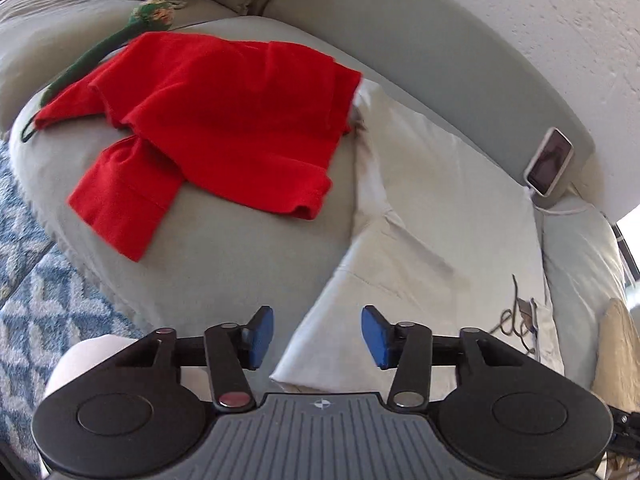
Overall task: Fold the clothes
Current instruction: 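Fold the held sleeve onto the sweatshirt body with the left gripper, then grasp the sweatshirt hem with the left gripper while the right gripper grasps it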
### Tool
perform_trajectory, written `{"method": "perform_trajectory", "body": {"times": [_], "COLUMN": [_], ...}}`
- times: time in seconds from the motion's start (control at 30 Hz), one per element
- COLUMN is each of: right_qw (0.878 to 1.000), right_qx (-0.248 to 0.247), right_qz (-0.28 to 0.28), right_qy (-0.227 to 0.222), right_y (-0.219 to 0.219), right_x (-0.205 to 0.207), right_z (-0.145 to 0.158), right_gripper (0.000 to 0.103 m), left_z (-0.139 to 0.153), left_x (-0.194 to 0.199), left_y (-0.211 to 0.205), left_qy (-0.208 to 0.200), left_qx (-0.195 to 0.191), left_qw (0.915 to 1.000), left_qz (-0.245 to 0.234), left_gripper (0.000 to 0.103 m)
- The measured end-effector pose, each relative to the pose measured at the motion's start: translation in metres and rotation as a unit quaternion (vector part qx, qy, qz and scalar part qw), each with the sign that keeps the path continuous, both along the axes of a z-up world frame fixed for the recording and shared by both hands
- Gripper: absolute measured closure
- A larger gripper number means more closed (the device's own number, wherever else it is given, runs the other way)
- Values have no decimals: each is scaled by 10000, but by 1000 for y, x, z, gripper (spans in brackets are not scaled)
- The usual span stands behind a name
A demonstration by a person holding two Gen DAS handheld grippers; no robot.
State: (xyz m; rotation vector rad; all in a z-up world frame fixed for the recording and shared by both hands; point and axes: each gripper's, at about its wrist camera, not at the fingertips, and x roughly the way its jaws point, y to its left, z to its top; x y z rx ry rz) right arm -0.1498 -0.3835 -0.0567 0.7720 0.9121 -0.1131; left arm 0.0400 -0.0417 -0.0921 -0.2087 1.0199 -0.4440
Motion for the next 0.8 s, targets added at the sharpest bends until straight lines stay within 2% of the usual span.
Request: {"method": "perform_trajectory", "body": {"times": [0.07, 0.1, 0.13, 0.2, 0.23, 0.33, 0.43, 0.57, 0.67, 0.77, 0.8], "right_qw": [9999, 9995, 9988, 9963, 9948, 9931, 9904, 9851, 9912, 9927, 9929], "right_qx": [-168, -303, -493, -837, -975, -1079, -1167, -1282, -911, -757, -685], "right_qz": [28, 27, -32, -197, -300, -345, -377, -418, -587, -872, -950], "right_qy": [-28, -43, -28, -7, -8, 305, 633, 1069, 758, 342, 227], "right_y": [1, 1, -1, -7, -12, -21, -30, -42, -51, -61, -65], "right_x": [4, 6, 9, 15, 19, 16, 14, 10, -5, -11, -11], "right_z": [0, -1, -1, -5, -7, -21, -35, -54, -36, -12, -7], "right_gripper": [52, 58, 58, 58, 58, 58, 56, 55, 55, 50, 45], "left_z": [9, 13, 15, 11, 5, -22, -24, -15, 0, 18, 22], "left_x": [-11, -17, -21, -20, -17, -3, -10, -12, -16, -15, -13], "left_y": [-20, -33, -46, -66, -75, -82, -74, -59, -52, -57, -60], "left_qy": [-549, -879, -1119, -1270, -1172, -432, -477, -99, -88, -193, -234], "left_qx": [120, 265, 415, 638, 781, 1278, 1347, 1276, 1042, 861, 823], "left_qw": [9974, 9934, 9888, 9826, 9819, 9854, 9838, 9878, 9915, 9935, 9939], "left_qz": [-451, -689, -902, -1199, -1269, -1042, -1081, -890, -771, -724, -702], "left_gripper": [77, 79, 79, 76, 74, 75, 73, 73, 71, 60, 54]}}
